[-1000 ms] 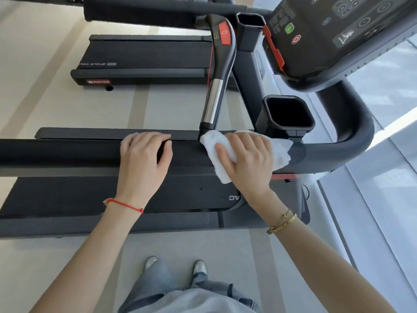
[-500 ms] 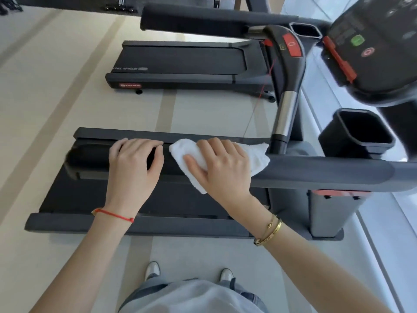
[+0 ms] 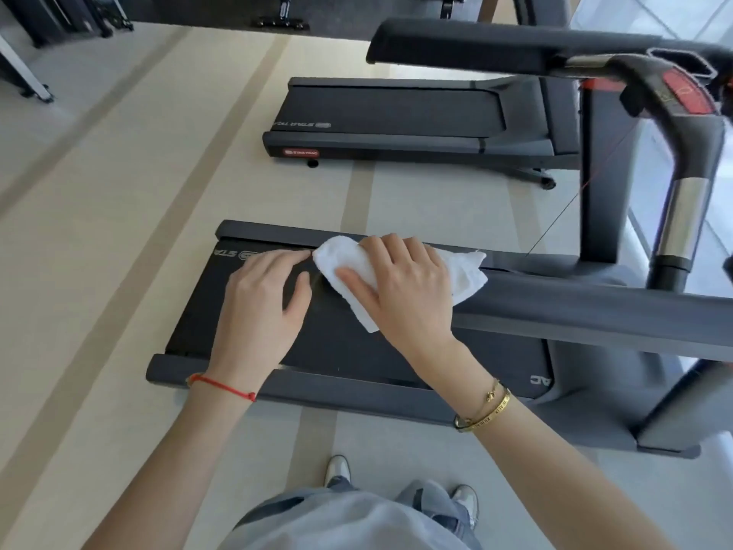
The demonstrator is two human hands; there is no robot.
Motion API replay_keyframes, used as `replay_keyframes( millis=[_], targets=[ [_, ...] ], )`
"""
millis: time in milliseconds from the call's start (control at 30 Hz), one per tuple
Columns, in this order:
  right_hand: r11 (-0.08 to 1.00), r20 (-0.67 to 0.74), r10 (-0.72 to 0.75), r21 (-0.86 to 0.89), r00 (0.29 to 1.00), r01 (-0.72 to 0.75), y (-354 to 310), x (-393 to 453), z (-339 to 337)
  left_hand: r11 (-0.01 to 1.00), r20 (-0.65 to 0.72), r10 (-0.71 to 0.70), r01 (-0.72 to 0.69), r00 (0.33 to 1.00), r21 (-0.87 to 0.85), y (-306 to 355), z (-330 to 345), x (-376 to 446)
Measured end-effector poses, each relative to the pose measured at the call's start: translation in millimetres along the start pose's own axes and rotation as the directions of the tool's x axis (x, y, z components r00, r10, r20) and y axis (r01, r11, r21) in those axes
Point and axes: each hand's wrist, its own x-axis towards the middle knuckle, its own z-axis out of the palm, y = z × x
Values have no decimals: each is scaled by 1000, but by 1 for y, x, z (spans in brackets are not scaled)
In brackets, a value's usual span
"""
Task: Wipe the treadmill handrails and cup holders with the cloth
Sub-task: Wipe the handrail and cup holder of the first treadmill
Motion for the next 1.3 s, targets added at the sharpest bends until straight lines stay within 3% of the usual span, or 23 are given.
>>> replay_keyframes(
  millis=[167,267,500,767,933,1100,1300],
  targets=[
    [994,124,-108,27,986,106,-24,17,0,997,-11,-75,75,997,15,-36,-32,-18],
    [962,118,-218,191,969,193,-41,23,-5,992,-47,-124,125,991,19,-47,-49,-32],
    [778,88,-458,521,885,351,-92,6,-12,954,-158,-290,299,944,32,-51,-78,-85],
    [662,267,-597,697,757,276,-116,-25,1,809,-299,-554,587,777,27,-32,-84,-169],
    [608,329,-658,763,677,219,-138,-33,13,721,-335,-649,692,684,17,-33,-88,-205],
    [592,386,-697,786,604,181,-183,-31,35,627,-395,-718,779,573,-11,-62,-104,-227],
    [561,392,-708,817,587,131,-268,-16,62,542,-443,-761,839,474,-34,-125,-146,-239]
  ],
)
